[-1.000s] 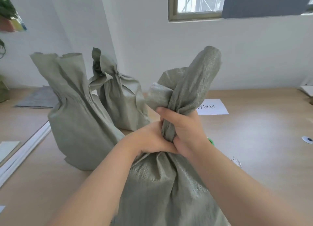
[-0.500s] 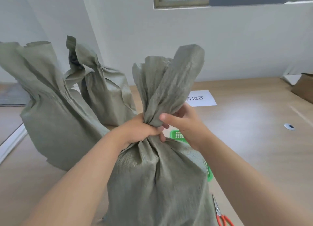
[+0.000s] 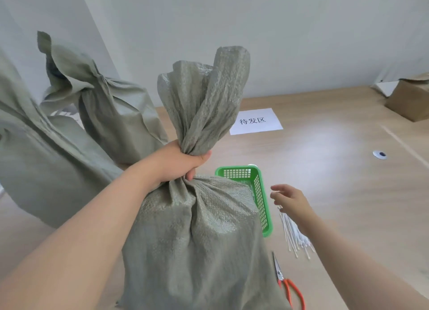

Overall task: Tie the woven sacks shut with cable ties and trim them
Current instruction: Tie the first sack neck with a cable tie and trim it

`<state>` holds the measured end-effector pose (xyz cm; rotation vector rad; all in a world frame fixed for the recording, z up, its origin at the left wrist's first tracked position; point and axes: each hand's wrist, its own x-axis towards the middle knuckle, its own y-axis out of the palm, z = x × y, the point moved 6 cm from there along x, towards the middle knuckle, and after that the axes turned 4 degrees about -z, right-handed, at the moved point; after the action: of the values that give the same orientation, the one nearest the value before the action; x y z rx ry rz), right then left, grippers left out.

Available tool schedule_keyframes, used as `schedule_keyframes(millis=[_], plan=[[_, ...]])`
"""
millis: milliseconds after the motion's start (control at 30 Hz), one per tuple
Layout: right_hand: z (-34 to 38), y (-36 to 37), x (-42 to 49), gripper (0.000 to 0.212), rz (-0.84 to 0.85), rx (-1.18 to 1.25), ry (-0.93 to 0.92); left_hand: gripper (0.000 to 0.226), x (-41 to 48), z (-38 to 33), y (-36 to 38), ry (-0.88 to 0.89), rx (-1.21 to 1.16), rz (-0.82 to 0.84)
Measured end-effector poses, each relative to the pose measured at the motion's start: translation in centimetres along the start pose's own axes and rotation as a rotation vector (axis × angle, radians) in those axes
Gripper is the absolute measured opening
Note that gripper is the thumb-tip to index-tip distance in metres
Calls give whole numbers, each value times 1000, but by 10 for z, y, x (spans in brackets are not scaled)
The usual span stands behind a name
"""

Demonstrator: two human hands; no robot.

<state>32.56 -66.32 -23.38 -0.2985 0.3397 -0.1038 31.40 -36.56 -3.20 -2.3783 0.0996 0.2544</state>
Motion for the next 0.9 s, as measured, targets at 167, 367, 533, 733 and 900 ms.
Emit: schedule_keyframes(millis=[167, 367, 533, 733, 900], plan=[[-62, -12, 19, 25, -42, -240, 83, 67, 12, -6, 9, -27, 28, -18], [-116, -10, 33, 40, -8, -534, 172, 69, 20, -13, 16, -35, 77, -37], [-149, -9, 35, 35, -28, -662, 200, 71, 25, -15, 22, -45, 99, -24], [-157, -7, 32, 17, -131, -784, 211, 71, 26, -20, 26, -60, 103, -44], [-165, -6, 36, 13, -124, -784, 223, 70, 24, -25, 32, -52, 100, -29]])
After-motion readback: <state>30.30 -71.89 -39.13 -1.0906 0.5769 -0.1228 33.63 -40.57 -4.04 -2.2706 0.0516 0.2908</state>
